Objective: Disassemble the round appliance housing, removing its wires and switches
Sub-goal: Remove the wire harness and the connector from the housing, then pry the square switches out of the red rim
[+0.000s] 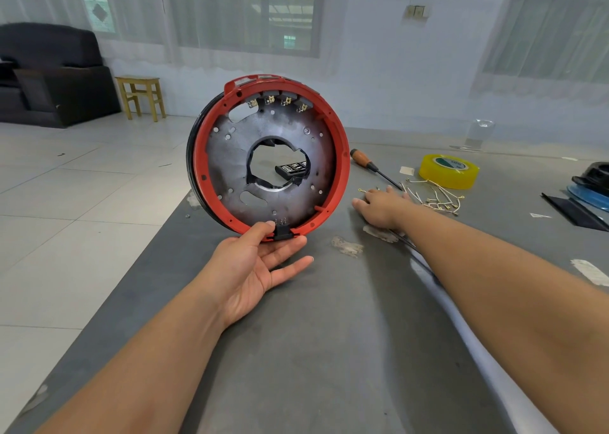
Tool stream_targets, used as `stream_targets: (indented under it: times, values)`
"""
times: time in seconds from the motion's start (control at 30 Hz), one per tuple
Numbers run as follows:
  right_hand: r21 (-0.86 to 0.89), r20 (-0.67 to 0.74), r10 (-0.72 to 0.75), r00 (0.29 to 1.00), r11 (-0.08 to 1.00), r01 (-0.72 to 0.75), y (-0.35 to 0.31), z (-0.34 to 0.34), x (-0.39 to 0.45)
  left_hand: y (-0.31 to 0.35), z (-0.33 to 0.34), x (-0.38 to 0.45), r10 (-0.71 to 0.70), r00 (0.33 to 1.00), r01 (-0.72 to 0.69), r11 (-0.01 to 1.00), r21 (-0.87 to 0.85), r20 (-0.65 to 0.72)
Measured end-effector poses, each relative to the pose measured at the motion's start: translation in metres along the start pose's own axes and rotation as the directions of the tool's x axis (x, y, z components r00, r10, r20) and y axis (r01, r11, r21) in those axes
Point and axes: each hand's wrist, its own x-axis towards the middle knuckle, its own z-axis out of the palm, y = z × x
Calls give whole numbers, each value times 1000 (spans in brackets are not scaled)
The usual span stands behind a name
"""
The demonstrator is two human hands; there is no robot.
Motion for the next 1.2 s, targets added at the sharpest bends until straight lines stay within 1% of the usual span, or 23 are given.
stream_targets:
  times: [0.1, 0.13, 0.2, 0.27, 0.37, 0.4, 0.43, 0.47, 0.53, 0.63, 0.73, 0.77, 0.87, 0.9, 0.93, 0.97, 1.0, 1.03, 1.07, 1.1, 1.13, 1.17, 1.2]
  values:
    - [28, -11, -7, 1000, 1000, 7, 1, 0, -5, 0, 1, 0, 1, 1000, -1, 1000, 3, -1]
    - [23, -46, -17, 999, 1000, 18, 1, -1, -9, 0, 1, -1, 0, 1000, 0, 1000, 4, 0]
    - [31, -172, -65, 983, 997, 72, -1, -4, -19, 0, 1, -1, 0, 1000, 0, 1000, 11, 1]
    - [121, -348, -98, 932, 982, 148, -5, -4, -36, 0, 2, -2, -2, 1000, 2, 1000, 22, -1]
    - [327, -612, -46, 789, 894, 306, -16, 4, -75, 1, 4, -5, -7, 1000, 7, 999, 48, -1]
    - [389, -658, -20, 753, 847, 363, -22, 10, -90, 2, 5, -6, -8, 1000, 8, 998, 59, -6]
    - [445, -675, -3, 738, 796, 410, -28, 17, -105, 2, 5, -7, -9, 1000, 10, 998, 70, -13]
    - [488, -672, 0, 740, 752, 443, -35, 25, -120, 1, 6, -9, -8, 1000, 9, 997, 82, -17]
    - [570, -627, -4, 779, 679, 462, -48, 39, -144, 1, 7, -13, -8, 1000, 10, 992, 122, -16]
    - [717, -541, 52, 839, 550, 428, -60, 47, -160, 1, 9, -20, -13, 1000, 16, 983, 181, -18]
    - [822, -449, 111, 887, 441, 361, -59, 43, -163, 3, 12, -26, -43, 999, 43, 962, 270, -9]
    - [859, -408, 119, 905, 387, 336, -57, 42, -163, 3, 13, -28, -50, 999, 52, 950, 308, -15]
    - [946, -304, 133, 943, 161, 282, -51, 39, -164, 0, 15, -35, -44, 997, 65, 917, 394, -61]
    - [958, -278, 143, 950, 109, 264, -50, 37, -167, 1, 16, -38, -37, 996, 70, 897, 437, -84]
    - [965, -261, 150, 954, 80, 252, -51, 35, -171, 2, 17, -41, -27, 993, 82, 859, 506, -116]
    - [968, -251, 156, 955, 65, 244, -51, 34, -175, 3, 19, -45, -3, 988, 96, 794, 600, -154]
    - [969, -248, 159, 956, 57, 242, -52, 33, -179, 6, 22, -48, 48, 981, 102, 695, 711, -188]
    - [968, -249, 160, 955, 58, 243, -53, 33, -182, 9, 24, -51, 134, 970, 98, 551, 829, -204]
    - [967, -253, 159, 954, 66, 245, -54, 32, -185, 11, 26, -54, 247, 951, 89, 361, 928, -187]
    - [967, -253, 158, 954, 68, 246, -54, 32, -188, 13, 28, -58, 361, 922, 87, 158, 984, -140]
    - [970, -245, 161, 956, 55, 239, -54, 32, -190, 13, 29, -62, 470, 879, 105, -19, 994, -83]
    - [974, -228, 166, 959, 34, 226, -54, 32, -191, 13, 29, -65, 558, 829, 136, -147, 980, -32]
    - [978, -208, 171, 963, 17, 208, -53, 31, -192, 11, 29, -68, 621, 784, 160, -223, 962, 14]
